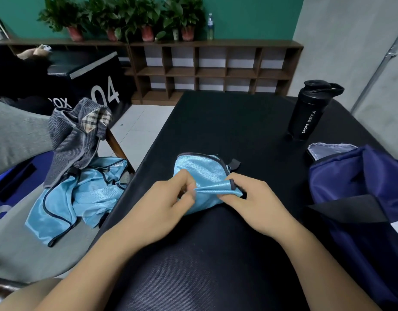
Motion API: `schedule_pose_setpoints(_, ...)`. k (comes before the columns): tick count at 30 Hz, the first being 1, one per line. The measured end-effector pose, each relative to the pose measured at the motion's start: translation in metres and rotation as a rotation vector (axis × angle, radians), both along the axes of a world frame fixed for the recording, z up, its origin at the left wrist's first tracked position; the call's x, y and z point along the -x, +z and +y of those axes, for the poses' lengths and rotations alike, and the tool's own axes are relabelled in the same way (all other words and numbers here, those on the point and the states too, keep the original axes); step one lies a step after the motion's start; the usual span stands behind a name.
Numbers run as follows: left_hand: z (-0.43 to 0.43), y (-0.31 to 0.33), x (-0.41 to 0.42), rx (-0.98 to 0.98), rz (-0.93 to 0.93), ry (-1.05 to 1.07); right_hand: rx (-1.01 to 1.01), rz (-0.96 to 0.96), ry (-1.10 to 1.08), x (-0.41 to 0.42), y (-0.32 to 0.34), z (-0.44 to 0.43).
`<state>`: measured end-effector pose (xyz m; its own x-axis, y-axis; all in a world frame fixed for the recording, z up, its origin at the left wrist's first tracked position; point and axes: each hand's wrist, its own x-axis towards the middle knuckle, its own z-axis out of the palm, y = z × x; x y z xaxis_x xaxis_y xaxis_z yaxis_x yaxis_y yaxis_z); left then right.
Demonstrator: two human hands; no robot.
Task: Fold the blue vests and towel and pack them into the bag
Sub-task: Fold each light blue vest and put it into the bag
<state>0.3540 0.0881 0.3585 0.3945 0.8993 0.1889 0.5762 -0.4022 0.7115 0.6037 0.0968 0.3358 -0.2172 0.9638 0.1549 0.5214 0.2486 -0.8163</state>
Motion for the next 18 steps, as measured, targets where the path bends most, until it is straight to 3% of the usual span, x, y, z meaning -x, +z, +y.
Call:
schedule_pose_setpoints(6,0.007,0.008,0.003,0.095,-0.3,0.132,-0.008,0.193,-0.161,0.001,0.002,0.004)
schedule_pose_setpoints(11,0.014,-0.011,-0.001,0.143,-0.277,0.2,-0.068,0.221,-0.274,0.006,0.001,0.002)
schedule_pose_setpoints(15,0.013,-0.016,-0.008,0.153,-0.338,0.308,0.06,0.33,-0.166,0.007,0.002,0.0)
schedule_pose_setpoints(18,0.014,-0.021,-0.012,0.203,-0.364,0.385,0.064,0.201,-0.154,0.006,0.0,0.001)
